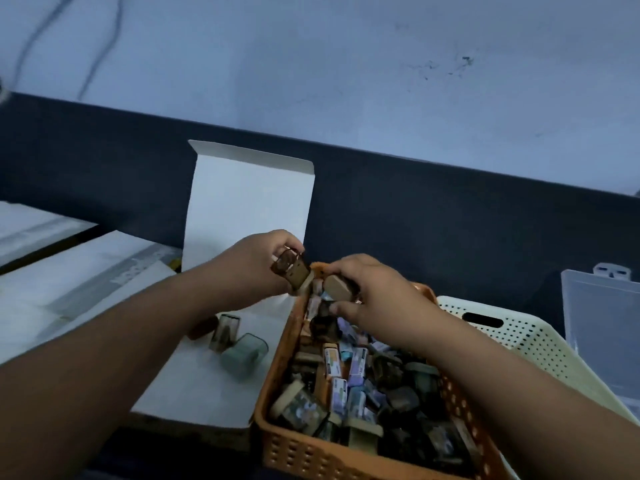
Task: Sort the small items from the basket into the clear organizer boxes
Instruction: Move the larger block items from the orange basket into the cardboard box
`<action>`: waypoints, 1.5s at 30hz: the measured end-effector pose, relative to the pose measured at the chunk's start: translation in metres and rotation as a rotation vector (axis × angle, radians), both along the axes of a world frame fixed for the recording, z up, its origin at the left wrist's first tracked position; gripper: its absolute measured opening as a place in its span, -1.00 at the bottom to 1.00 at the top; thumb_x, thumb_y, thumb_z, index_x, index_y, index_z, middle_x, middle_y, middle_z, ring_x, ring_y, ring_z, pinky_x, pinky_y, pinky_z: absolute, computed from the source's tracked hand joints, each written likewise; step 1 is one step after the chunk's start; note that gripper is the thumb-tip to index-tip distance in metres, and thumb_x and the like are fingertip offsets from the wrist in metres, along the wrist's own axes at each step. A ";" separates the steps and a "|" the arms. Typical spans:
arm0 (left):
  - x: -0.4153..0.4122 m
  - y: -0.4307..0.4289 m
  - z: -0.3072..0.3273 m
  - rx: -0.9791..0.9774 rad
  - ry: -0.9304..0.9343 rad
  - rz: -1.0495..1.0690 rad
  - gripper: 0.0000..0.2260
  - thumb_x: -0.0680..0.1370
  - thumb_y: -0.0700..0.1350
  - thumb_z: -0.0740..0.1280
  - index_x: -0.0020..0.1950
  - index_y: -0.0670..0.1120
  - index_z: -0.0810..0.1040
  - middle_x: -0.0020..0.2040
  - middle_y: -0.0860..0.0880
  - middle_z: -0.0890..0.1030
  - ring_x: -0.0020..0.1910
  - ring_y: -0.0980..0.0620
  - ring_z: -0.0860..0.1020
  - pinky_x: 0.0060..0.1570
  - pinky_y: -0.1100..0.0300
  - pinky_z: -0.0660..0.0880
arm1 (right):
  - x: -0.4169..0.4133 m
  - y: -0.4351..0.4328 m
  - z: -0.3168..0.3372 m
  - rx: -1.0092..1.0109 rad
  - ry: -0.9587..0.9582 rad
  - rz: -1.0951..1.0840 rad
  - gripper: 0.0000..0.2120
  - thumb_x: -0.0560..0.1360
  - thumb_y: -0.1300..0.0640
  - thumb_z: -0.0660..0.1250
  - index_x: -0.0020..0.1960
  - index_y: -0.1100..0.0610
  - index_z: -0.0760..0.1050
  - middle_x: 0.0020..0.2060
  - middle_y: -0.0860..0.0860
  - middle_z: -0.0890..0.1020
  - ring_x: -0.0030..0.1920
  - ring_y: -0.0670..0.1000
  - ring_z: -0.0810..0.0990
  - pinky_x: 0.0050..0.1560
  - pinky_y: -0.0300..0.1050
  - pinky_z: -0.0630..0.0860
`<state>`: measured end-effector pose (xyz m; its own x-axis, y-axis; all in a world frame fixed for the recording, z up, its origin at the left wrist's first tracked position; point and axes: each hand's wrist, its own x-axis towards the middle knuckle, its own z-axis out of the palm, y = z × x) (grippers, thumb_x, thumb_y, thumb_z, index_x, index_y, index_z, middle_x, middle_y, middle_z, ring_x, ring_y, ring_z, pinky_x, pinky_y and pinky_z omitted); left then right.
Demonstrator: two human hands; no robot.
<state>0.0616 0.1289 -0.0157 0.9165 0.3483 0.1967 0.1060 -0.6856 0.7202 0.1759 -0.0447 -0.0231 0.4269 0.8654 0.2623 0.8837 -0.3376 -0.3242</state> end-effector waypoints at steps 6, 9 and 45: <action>-0.061 0.048 -0.013 0.000 0.099 0.221 -0.58 0.40 -0.25 0.45 0.15 0.10 0.45 0.05 0.08 0.56 -0.02 0.10 0.58 -0.01 0.08 0.60 | -0.039 0.068 -0.009 -0.109 -0.027 0.192 -0.49 0.47 -0.03 0.41 0.38 -0.06 0.38 0.27 -0.05 0.44 0.19 0.00 0.48 0.18 0.00 0.49; -0.081 0.064 -0.023 -0.009 0.139 0.305 -0.58 0.40 -0.25 0.44 0.16 0.10 0.44 0.09 0.05 0.55 0.02 0.07 0.57 0.02 0.05 0.59 | -0.049 0.091 -0.017 -0.162 -0.052 0.231 -0.57 0.48 0.01 0.42 0.31 0.06 0.45 0.22 0.01 0.46 0.17 0.05 0.48 0.15 0.06 0.50; 0.057 -0.047 -0.046 0.447 0.268 -0.237 -0.50 0.51 -0.12 0.38 0.43 0.00 0.35 0.37 0.00 0.40 0.31 0.01 0.40 0.26 0.14 0.39 | 0.008 -0.049 -0.027 -0.584 0.323 -0.131 -0.62 0.47 -0.10 0.40 0.25 -0.10 0.45 0.10 -0.07 0.58 0.08 0.02 0.56 0.17 0.05 0.51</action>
<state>0.1189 0.0816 -0.0617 0.9976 0.0639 0.0273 0.0517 -0.9446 0.3240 0.1843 -0.0934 -0.0500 0.5166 0.7621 -0.3903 0.7130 -0.6353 -0.2969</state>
